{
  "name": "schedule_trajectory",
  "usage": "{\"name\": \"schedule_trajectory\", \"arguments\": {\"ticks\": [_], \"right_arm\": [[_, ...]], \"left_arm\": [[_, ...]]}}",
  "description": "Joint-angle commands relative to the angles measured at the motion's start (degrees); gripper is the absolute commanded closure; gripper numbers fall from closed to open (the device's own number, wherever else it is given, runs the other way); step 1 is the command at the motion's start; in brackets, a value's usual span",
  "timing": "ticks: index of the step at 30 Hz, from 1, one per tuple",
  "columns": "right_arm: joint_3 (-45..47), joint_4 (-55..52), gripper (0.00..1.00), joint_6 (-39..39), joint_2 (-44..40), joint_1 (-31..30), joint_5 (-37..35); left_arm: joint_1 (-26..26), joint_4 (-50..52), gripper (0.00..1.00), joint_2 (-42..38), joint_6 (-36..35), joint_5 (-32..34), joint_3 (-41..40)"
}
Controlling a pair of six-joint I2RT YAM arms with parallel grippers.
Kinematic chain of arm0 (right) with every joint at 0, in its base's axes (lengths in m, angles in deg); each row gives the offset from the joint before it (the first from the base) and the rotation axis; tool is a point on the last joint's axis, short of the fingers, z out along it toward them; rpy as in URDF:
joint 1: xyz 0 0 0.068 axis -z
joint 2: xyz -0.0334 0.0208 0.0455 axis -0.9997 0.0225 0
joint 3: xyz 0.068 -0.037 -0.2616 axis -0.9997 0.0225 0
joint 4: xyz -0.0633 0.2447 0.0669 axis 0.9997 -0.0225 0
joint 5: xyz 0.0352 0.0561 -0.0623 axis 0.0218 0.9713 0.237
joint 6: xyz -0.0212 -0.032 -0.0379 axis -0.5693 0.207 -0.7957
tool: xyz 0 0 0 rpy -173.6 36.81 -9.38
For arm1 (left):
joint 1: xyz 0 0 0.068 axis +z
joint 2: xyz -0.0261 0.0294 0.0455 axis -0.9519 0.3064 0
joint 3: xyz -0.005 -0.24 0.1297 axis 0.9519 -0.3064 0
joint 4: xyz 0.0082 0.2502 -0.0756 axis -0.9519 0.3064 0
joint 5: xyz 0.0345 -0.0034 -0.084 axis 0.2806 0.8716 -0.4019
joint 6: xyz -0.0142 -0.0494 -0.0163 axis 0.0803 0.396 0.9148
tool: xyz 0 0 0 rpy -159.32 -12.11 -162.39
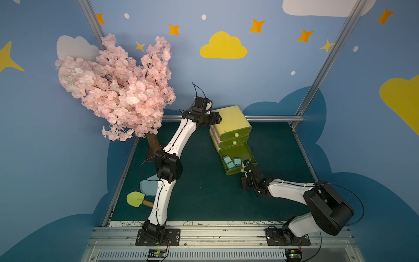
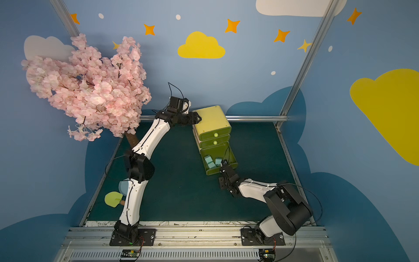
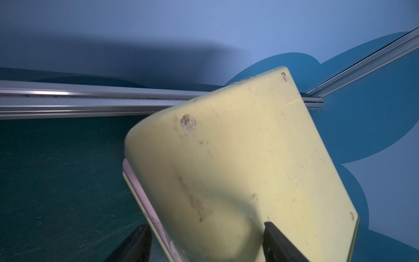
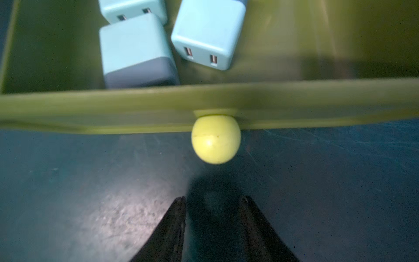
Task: Place the plugs into the drawer by color
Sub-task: Close the drawer in the storage box.
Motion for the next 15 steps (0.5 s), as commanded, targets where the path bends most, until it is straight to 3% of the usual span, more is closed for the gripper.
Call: {"name": "schedule_trajectory", "arguments": {"ticks": [1,15], "right_arm": [[-1.11,3.71,0.56,2.19,1.65,0.71,0.03],[-5.49,8.23,0.58,4.39,8.21,2.70,1.56]], "left_arm": [[0.02,5.77,0.22,1.94,-1.16,1.71,-1.31],[0.30,5.42,0.22,1.46,-1.14,1.25,-1.31]]}}
